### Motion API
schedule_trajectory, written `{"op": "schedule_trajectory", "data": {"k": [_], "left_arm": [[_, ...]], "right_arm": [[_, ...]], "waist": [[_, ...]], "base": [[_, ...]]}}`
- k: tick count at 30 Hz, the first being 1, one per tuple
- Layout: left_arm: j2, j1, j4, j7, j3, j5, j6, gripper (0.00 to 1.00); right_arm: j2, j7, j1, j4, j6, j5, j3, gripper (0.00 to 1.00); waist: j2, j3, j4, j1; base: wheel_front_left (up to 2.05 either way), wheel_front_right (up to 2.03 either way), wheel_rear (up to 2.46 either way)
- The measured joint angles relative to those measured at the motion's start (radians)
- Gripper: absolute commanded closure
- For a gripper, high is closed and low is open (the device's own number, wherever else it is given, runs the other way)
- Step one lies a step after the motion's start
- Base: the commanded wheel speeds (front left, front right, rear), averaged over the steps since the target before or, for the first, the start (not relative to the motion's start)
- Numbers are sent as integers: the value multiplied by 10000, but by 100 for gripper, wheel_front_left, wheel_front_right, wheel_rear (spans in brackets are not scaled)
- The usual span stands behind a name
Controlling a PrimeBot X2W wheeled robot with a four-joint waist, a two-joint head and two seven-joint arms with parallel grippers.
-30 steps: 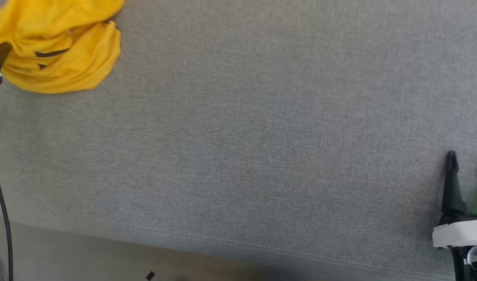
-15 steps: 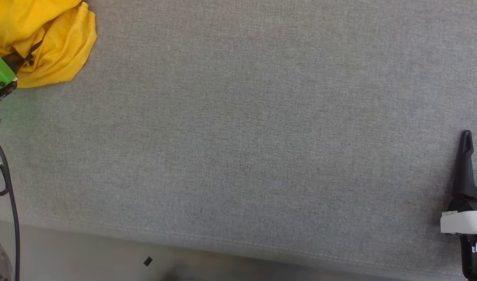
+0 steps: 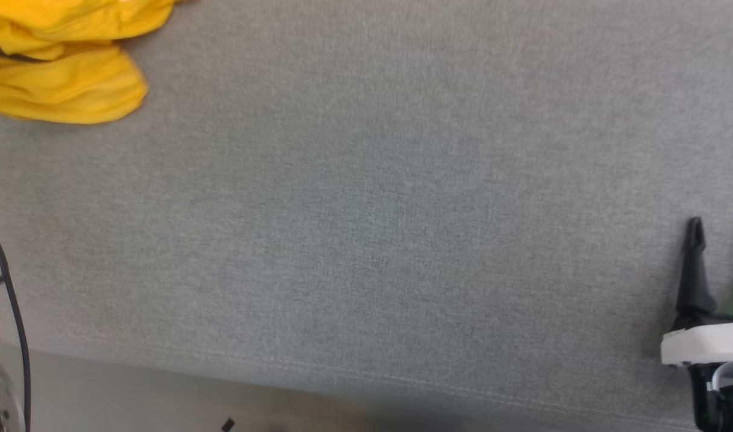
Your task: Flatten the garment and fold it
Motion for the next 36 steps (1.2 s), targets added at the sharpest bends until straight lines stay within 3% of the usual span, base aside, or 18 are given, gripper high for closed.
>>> {"op": "schedule_trajectory", "data": {"k": [8, 18, 29, 36], "left_arm": [[-27, -838, -573, -1151, -228, 69, -523, 100], [-894, -2161, -2021, -715, -1035, 8, -777, 100], [-2796, -2201, -3070, 901, -1894, -1147, -961, 100], [-3691, -17, -3271, 988, -3009, -1141, -1049, 100]], "right_arm": [[27, -190, 219, 1260, -2, 405, 424, 0], [56, -539, 552, 2566, -2, 986, 943, 0], [52, -619, 915, 2815, -2, 947, 502, 0], [44, -619, 975, 2708, -2, 936, 412, 0]], "waist": [[0, -1261, -101, 1], [0, -3070, -860, 0], [0, -4359, -2536, 0], [0, -4763, -3202, 0]], "base": [[0, 0, 0], [0, 0, 0], [0, 0, 0], [0, 0, 0]]}}
